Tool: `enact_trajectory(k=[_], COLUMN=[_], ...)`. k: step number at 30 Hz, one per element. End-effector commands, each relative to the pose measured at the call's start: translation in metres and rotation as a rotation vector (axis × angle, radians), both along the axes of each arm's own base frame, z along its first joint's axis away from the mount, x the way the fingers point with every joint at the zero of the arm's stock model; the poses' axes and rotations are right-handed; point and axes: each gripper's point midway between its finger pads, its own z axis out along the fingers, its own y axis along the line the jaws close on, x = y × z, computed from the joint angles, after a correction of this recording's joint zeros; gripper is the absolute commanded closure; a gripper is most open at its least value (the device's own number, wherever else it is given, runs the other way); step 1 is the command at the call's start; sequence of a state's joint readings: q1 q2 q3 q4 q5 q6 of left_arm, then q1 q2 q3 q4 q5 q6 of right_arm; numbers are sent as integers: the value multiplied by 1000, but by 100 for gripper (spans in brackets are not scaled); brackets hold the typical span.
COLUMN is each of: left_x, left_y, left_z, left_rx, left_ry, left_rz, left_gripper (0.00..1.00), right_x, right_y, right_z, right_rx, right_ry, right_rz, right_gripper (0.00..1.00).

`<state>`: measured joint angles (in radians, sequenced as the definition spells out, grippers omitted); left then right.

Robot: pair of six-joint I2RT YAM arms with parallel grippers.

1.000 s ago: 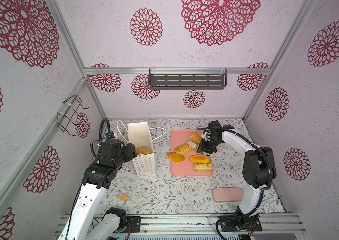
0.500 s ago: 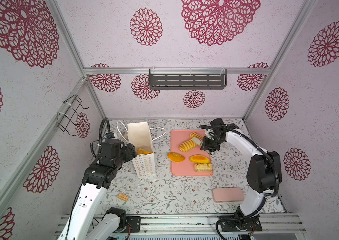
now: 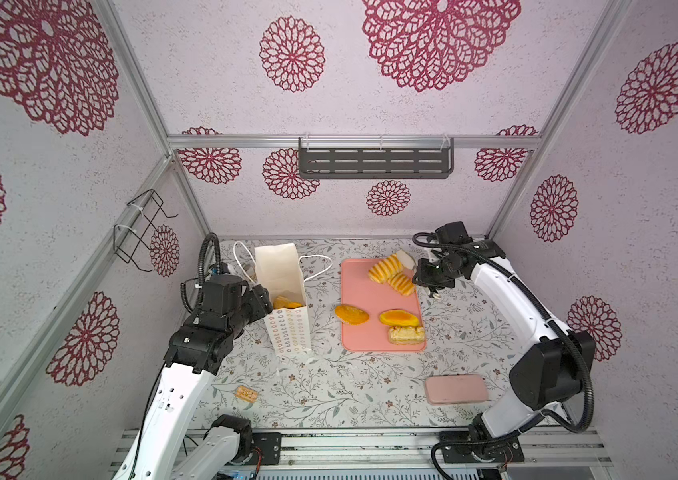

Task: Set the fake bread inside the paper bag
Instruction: 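Lift the striped roll with the right tongs and swing it toward the bag, then lower the striped roll into the bag held by the left gripper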

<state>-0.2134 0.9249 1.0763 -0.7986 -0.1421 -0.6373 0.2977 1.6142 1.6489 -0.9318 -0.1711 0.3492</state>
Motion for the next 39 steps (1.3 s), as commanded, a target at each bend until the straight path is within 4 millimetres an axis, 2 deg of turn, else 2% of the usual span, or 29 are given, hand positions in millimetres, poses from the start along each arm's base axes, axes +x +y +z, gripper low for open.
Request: enact_trajectory(k=[1,5,9,12,14,18,24,31,39], left_x=[2,3,0,-2,-3,-4,-5,-5,-4], left_y=[3,3,3,4,4,4,4,4,3], left_z=[6,2,0,-1,-2,-5,-7,-12,-11], left_rx=[7,-1,-8,-15,-19,-25,-29,-32,-33], left_ry=[-4,8,13,13,15,24,27,36,32], left_rz=[12,19,26,32,34,37,41,43,41], left_gripper=[29,35,42,47,51,57,66,71,75], right_x=[-1,-9,-28,-45,-54,-66,-64,-72,-79], right_y=[1,29,78,115,139,180,217,244,254], right_z=[90,149,199,224,232,225,196,168,152], right_rx=[14,35,77,100,103,25,-127,-272,-326], right_ry=[-249,-393,-535,-623,-666,-721,-727,-742,-730], right_rz=[-2,59,168,251,305,384,439,522,560], right_gripper=[91,93,93,93,93,93,94,96,93])
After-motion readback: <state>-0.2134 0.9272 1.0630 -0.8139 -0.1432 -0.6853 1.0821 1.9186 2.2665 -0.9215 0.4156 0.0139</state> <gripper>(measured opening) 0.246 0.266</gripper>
